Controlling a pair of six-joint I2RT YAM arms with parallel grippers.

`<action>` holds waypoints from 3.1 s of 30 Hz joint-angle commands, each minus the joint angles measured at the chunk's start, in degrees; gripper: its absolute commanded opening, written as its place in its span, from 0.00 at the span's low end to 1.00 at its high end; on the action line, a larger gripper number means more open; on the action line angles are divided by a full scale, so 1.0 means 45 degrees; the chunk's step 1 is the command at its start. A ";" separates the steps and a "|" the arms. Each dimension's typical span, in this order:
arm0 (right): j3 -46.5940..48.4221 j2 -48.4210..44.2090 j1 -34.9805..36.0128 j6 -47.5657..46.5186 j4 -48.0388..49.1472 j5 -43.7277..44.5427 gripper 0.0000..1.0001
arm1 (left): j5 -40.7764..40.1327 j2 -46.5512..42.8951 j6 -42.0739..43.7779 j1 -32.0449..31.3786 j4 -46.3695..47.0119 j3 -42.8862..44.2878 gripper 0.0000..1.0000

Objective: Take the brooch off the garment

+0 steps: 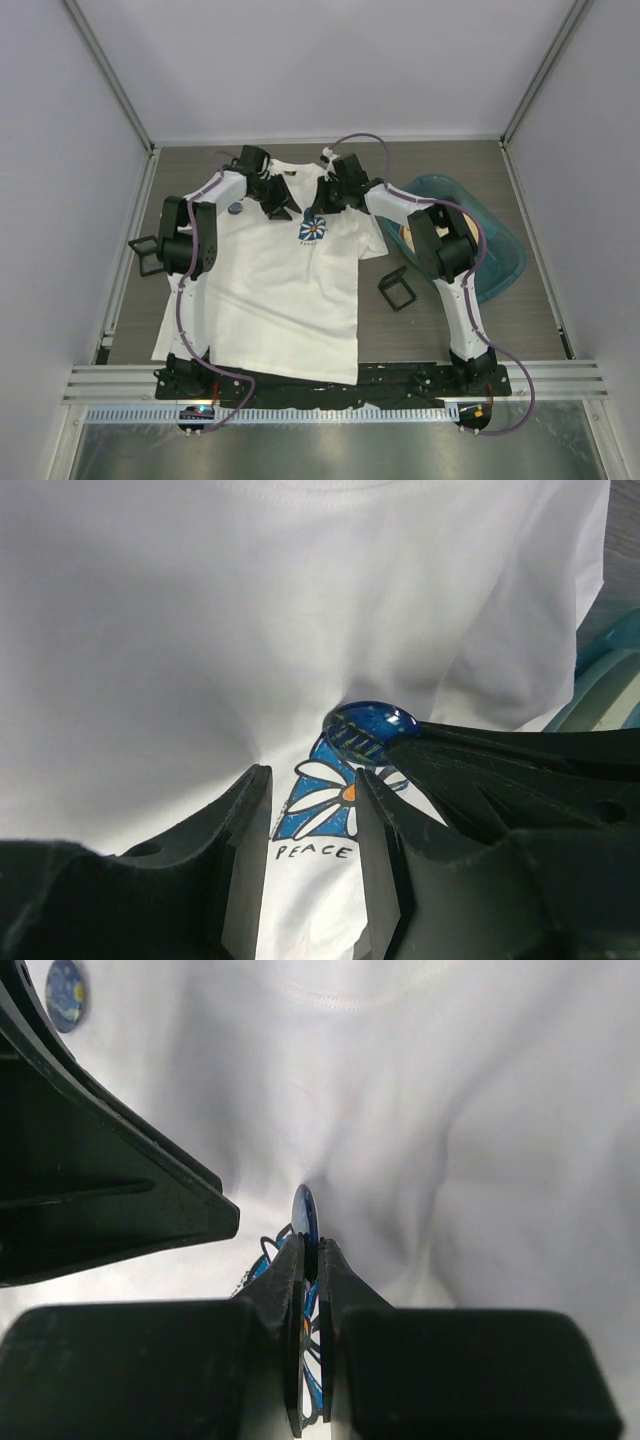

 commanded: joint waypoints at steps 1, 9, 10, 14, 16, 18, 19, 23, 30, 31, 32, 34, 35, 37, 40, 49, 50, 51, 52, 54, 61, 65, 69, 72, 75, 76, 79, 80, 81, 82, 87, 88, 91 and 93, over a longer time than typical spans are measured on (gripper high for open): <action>0.0613 -0.0938 0.0318 -0.1743 -0.1269 0.2571 0.03 | 0.0999 -0.0956 -0.0704 0.0060 0.0950 -0.0351 0.43; 0.1101 -0.0978 0.2349 -0.3579 -0.2189 0.8276 0.03 | 0.1292 -0.1717 -0.1835 0.0761 0.2376 -0.1640 0.43; 0.1218 -0.0900 0.2564 -0.3754 -0.2266 0.8764 0.03 | 0.1332 -0.1796 -0.1973 0.0840 0.2532 -0.1777 0.43; 0.1375 -0.0608 0.3637 -0.4165 -0.2325 1.0775 0.03 | 0.1469 -0.2030 -0.2267 0.1289 0.2924 -0.2168 0.43; 0.1491 -0.0412 0.3951 -0.4438 -0.2345 1.1247 0.04 | 0.1430 -0.2167 -0.2286 0.1505 0.2885 -0.2227 0.44; 0.1628 -0.0002 0.4381 -0.4576 -0.2423 1.1832 0.04 | 0.1430 -0.2245 -0.2326 0.1778 0.2905 -0.2305 0.43; 0.1764 0.0134 0.4537 -0.4615 -0.2442 1.1990 0.06 | 0.1430 -0.2323 -0.2384 0.1837 0.2943 -0.2363 0.44; 0.2097 0.0506 0.4987 -0.4694 -0.2482 1.2167 0.11 | 0.1527 -0.2460 -0.2462 0.2168 0.3139 -0.2520 0.44; 0.2566 0.0624 0.5125 -0.4460 -0.2677 1.1660 0.27 | 0.1859 -0.2363 -0.2443 0.2247 0.3217 -0.2481 0.47; 0.2644 0.0663 0.5125 -0.4459 -0.2696 1.1563 0.31 | 0.1937 -0.2324 -0.2424 0.2247 0.3256 -0.2481 0.51; 0.2683 0.0663 0.5125 -0.4459 -0.2716 1.1542 0.32 | 0.2053 -0.2266 -0.2443 0.2228 0.3295 -0.2462 0.53; 0.2742 0.0644 0.5105 -0.4265 -0.2755 1.1387 0.34 | 0.2171 -0.2207 -0.2424 0.2189 0.3315 -0.2442 0.55; 0.2742 0.0585 0.5047 -0.4187 -0.2794 1.1134 0.36 | 0.2230 -0.2168 -0.2404 0.2092 0.3315 -0.2442 0.55; 0.2587 0.0314 0.4969 -0.3759 -0.2814 1.0743 0.38 | 0.2308 -0.2070 -0.2345 0.1955 0.3315 -0.2364 0.55; 0.2119 -0.0388 0.4676 -0.3211 -0.2794 0.9650 0.40 | 0.2542 -0.1739 -0.2093 0.1604 0.2966 -0.2015 0.55; -0.0283 -0.2850 0.3134 -0.1629 -0.1526 0.5628 0.44 | 0.1529 -0.1172 -0.0491 0.0179 0.1208 -0.0724 0.66; -0.0459 -0.3027 0.2959 -0.1299 -0.1293 0.5334 0.45 | 0.1450 -0.1094 -0.0296 0.0138 0.1070 -0.0646 0.67; -0.0751 -0.3318 0.2783 -0.1141 -0.1232 0.5080 0.46 | 0.1372 -0.1055 -0.0217 0.0099 0.0991 -0.0510 0.66; -0.0889 -0.3437 0.2394 -0.0984 -0.1154 0.4536 0.47 | 0.1313 -0.0900 -0.0139 0.0060 0.0875 -0.0431 0.66; -0.1124 -0.3594 0.2060 -0.0614 -0.0978 0.3969 0.49 | 0.1313 -0.0723 0.0017 0.0021 0.0776 -0.0198 0.64; -0.0501 -0.2952 0.1258 0.0169 -0.0997 0.3085 0.46 | 0.1020 0.0058 0.0466 -0.0077 0.0171 0.0448 0.47; 0.0026 -0.2307 0.1043 0.0599 -0.1075 0.2502 0.36 | 0.0707 0.0156 0.0604 -0.0116 0.0014 0.0449 0.42; 0.0262 -0.1799 0.1023 0.0755 -0.1095 0.2109 0.31 | 0.0649 0.0196 0.0662 -0.0116 -0.0103 0.0507 0.42; 0.0262 -0.1623 0.1043 0.0756 -0.1075 0.2069 0.30 | 0.0493 -0.0019 0.0799 -0.0135 -0.0200 0.0469 0.56; 0.0281 -0.1486 0.1043 0.0775 -0.1037 0.2011 0.29 | 0.0123 -0.0331 0.0975 -0.0116 -0.0336 0.0468 0.58; 0.0281 -0.1447 0.1023 0.0814 -0.1036 0.1972 0.29 | 0.0005 -0.0390 0.0994 -0.0135 -0.0337 0.0468 0.58; 0.0281 -0.1407 0.1043 0.0853 -0.0978 0.2010 0.28 | 0.0042 -0.0236 0.0995 -0.0135 -0.0357 0.0468 0.57; 0.0243 -0.1407 0.1023 0.0853 -0.0978 0.2030 0.28 | 0.0294 -0.0137 0.0898 -0.0135 -0.0357 0.0546 0.54; 0.0223 -0.1388 0.1043 0.0853 -0.0958 0.2050 0.27 | 0.0413 -0.0059 0.0858 -0.0116 -0.0376 0.0585 0.51; 0.0203 -0.1388 0.1023 0.0873 -0.0958 0.2108 0.27 | 0.0491 0.0019 0.0800 -0.0116 -0.0357 0.0585 0.49; 0.0145 -0.1349 0.1004 0.0912 -0.0900 0.2050 0.24 | 0.0434 -0.0116 0.0683 -0.0058 -0.0065 0.0371 0.47; 0.0125 -0.1291 0.1004 0.0912 -0.0900 0.2050 0.24 | 0.0453 -0.0136 0.0663 -0.0057 -0.0006 0.0332 0.48; 0.0106 -0.1271 0.1003 0.0912 -0.0861 0.1952 0.22 | 0.0609 -0.0136 0.0546 0.0040 0.0190 0.0214 0.56; 0.0125 -0.1251 0.0984 0.0912 -0.0880 0.1952 0.22 | 0.0745 -0.0117 0.0468 0.0098 0.0364 0.0117 0.56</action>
